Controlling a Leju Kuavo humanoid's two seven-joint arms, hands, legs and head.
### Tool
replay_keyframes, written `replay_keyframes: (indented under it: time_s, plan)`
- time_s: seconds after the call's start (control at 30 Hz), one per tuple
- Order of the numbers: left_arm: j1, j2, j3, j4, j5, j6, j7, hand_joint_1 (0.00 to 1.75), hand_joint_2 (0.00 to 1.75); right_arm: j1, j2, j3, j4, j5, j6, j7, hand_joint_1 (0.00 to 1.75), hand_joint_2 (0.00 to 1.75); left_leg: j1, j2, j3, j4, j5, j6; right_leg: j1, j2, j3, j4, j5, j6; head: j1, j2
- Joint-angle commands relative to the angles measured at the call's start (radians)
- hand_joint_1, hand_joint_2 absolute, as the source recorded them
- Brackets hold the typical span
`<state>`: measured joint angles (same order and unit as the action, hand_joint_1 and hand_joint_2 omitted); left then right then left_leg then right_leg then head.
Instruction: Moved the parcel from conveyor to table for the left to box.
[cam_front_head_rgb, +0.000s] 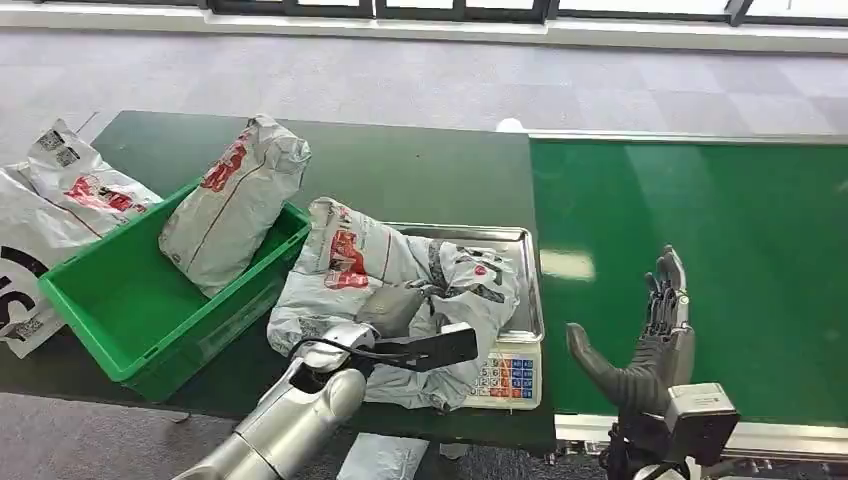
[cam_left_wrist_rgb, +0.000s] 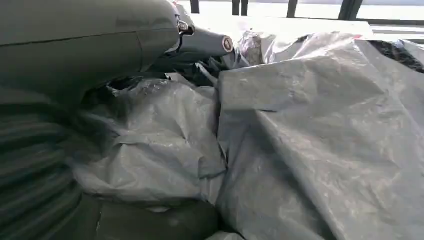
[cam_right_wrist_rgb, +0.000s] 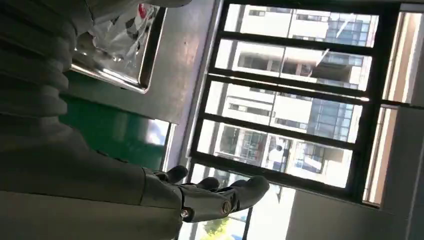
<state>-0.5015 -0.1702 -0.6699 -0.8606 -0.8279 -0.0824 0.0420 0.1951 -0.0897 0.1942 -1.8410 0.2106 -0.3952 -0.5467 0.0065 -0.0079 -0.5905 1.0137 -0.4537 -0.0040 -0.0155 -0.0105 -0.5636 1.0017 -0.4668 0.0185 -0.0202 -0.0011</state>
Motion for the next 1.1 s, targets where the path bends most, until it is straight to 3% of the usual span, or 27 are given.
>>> replay_keyframes:
  time_s: [0.03, 0.13, 0.17, 0.2, 0.5, 0.6, 0.7, 0.77, 0.87, 1.1]
  plan:
    - [0.04, 0.108, 0.121, -0.116, 0.078, -0.03, -0.02, 1.75, 1.75, 0.012, 0.033, -0.021, 0.006, 0.007, -0.007, 0.008, 0.0, 1.75, 0.0, 0.006, -0.017, -0.001, 0.007, -0.001, 0.001, 0.006, -0.019, 0.0, 0.009, -0.002, 0.0, 0.0]
    - [0.069, 0.134, 0.165, -0.238, 0.132, -0.022, -0.031, 1.75, 1.75, 0.019, 0.015, -0.02, 0.009, 0.002, -0.024, 0.007, 0.0, 1.75, 0.0, 0.006, -0.011, -0.001, 0.006, -0.001, 0.001, 0.007, -0.016, 0.0, 0.01, -0.003, 0.0, 0.0]
    - [0.078, 0.154, 0.184, -0.299, 0.163, -0.031, -0.038, 1.75, 1.75, 0.022, 0.003, -0.02, 0.012, -0.005, -0.032, 0.005, 0.0, 1.75, 0.0, 0.006, 0.002, 0.0, 0.005, -0.002, 0.001, 0.008, -0.006, 0.001, 0.009, -0.003, 0.0, 0.0]
    - [0.078, 0.164, 0.185, -0.318, 0.173, -0.045, -0.031, 1.75, 1.75, 0.023, -0.001, -0.02, 0.013, -0.01, -0.035, 0.004, 0.0, 1.75, 0.0, 0.008, 0.002, -0.003, 0.014, -0.005, 0.001, 0.01, -0.008, -0.001, 0.019, -0.003, 0.0, 0.0]
    - [0.127, 0.226, 0.278, -0.555, 0.346, -0.039, -0.067, 1.75, 1.75, 0.048, -0.044, -0.008, 0.01, -0.052, -0.086, -0.013, 0.0, 1.75, 0.001, 0.007, -0.006, 0.0, 0.012, -0.005, 0.002, 0.012, -0.019, 0.002, 0.015, -0.003, 0.0, 0.0]
    - [0.167, 0.216, 0.349, -0.718, 0.287, 0.235, -0.172, 1.75, 1.75, 0.073, -0.046, -0.002, -0.012, -0.055, -0.119, -0.017, 0.0, 1.75, 0.002, 0.009, -0.008, -0.001, 0.011, -0.005, 0.002, 0.013, -0.021, 0.001, 0.015, -0.004, 0.0, 0.0]
    - [0.167, 0.231, 0.414, -0.836, 0.15, 0.43, -0.2, 1.75, 1.75, 0.097, -0.054, 0.018, -0.031, -0.057, -0.137, -0.019, 0.0, 1.75, 0.002, 0.009, -0.012, 0.001, 0.011, -0.005, 0.002, 0.013, -0.025, 0.003, 0.015, -0.004, 0.0, 0.0]
    - [0.139, 0.252, 0.464, -0.808, 0.072, 0.497, -0.19, 1.75, 1.75, 0.093, -0.071, 0.039, -0.018, -0.068, -0.143, -0.019, 0.0, 1.75, 0.002, 0.008, -0.013, 0.001, 0.011, -0.006, 0.003, 0.012, -0.026, 0.004, 0.015, -0.004, 0.0, 0.0]
    - [0.08, 0.272, 0.539, -0.655, 0.027, 0.484, -0.148, 1.75, 1.75, 0.066, -0.084, 0.06, 0.012, -0.078, -0.137, -0.02, 0.0, 1.75, 0.002, 0.008, -0.011, -0.002, 0.012, -0.006, 0.002, 0.012, -0.024, 0.001, 0.016, -0.005, 0.0, 0.0]
    - [0.026, 0.27, 0.649, -0.436, -0.061, 0.507, -0.074, 1.75, 1.75, 0.033, -0.072, 0.079, 0.028, -0.062, -0.102, 0.0, 0.0, 1.75, 0.002, 0.007, -0.01, -0.004, 0.015, -0.006, 0.003, 0.011, -0.023, -0.001, 0.017, -0.006, 0.0, 0.0]
